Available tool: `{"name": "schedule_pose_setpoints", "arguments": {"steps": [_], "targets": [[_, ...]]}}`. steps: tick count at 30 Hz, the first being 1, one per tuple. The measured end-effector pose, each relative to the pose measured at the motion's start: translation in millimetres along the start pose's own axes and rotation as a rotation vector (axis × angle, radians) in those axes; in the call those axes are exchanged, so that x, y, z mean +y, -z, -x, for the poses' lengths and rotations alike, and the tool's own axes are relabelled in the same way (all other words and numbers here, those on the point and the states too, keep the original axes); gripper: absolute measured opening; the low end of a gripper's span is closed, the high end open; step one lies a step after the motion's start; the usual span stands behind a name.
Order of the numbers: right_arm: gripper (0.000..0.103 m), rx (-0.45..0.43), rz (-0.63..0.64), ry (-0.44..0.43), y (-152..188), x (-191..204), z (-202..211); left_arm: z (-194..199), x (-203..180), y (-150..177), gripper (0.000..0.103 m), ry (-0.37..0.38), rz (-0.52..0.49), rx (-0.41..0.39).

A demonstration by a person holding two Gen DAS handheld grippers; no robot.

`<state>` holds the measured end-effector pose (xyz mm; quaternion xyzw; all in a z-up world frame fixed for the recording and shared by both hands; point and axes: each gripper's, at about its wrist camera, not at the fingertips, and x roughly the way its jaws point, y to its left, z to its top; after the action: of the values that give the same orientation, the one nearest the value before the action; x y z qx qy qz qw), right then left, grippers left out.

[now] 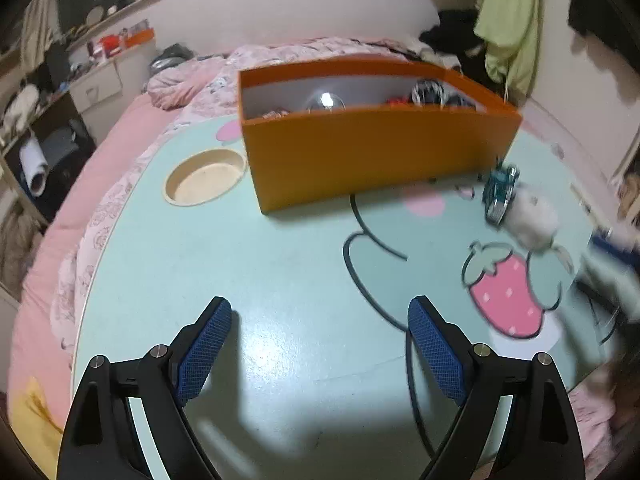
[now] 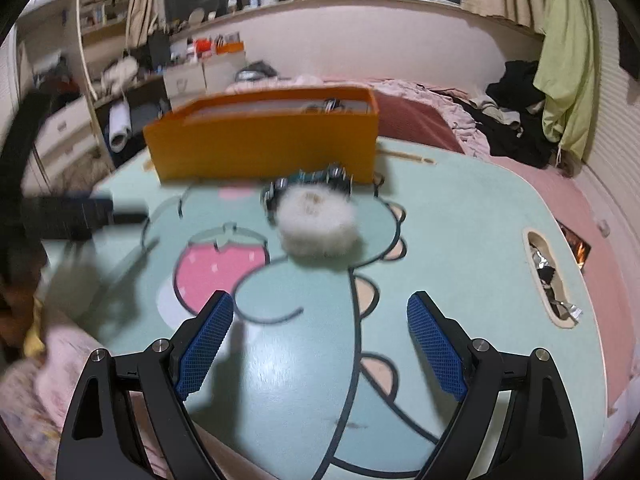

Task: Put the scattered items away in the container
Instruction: 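Set the green toy car on the table beside the white pompom, open left tool, then reach the right tool into the box and grasp the black lace cloth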

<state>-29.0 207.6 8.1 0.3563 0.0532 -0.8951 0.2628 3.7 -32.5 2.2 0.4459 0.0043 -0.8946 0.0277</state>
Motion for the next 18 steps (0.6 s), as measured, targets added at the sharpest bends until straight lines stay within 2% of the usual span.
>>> {"name": "schedule_pose_setpoints", "arguments": {"steps": [2, 4, 5, 7, 8, 11, 12, 13, 16, 18], "targets": [[0.089, -0.015, -0.041, -0.019, -19, -8, 3, 1, 3, -10, 0.091, 0.008, -0.018, -0.014], [0.089, -0.049, -0.111, -0.03, -49, -23, 4, 13, 16, -26, 0.091, 0.012, 0.037, -0.074], [0.089, -0.061, -0.145, -0.028, -61, -31, 3, 21, 27, -36, 0.091, 0.045, 0.078, -0.123], [0.089, -0.06, -0.206, -0.056, -85, -46, -5, 29, 45, -50, 0.096, 0.105, 0.137, -0.183], [0.089, -0.045, -0.229, -0.076, -97, -52, -12, 29, 56, -59, 0.1, 0.112, 0.171, -0.198], [0.089, 0.017, -0.272, -0.08, -125, -67, -42, 8, 78, -86, 0.1, 0.041, 0.27, -0.177], [0.089, 0.037, -0.276, -0.068, -130, -71, -52, -1, 83, -93, 0.1, 0.056, 0.295, -0.17], [0.089, 0.066, -0.281, -0.072, -134, -73, -64, -10, 88, -96, 0.1, 0.088, 0.323, -0.162], [0.089, 0.113, -0.361, -0.185, -133, -87, -86, -32, 96, -100, 0.1, 0.196, 0.392, -0.159], [0.089, 0.116, -0.425, -0.225, -129, -93, -94, -42, 88, -101, 0.1, 0.261, 0.38, -0.141]]}}
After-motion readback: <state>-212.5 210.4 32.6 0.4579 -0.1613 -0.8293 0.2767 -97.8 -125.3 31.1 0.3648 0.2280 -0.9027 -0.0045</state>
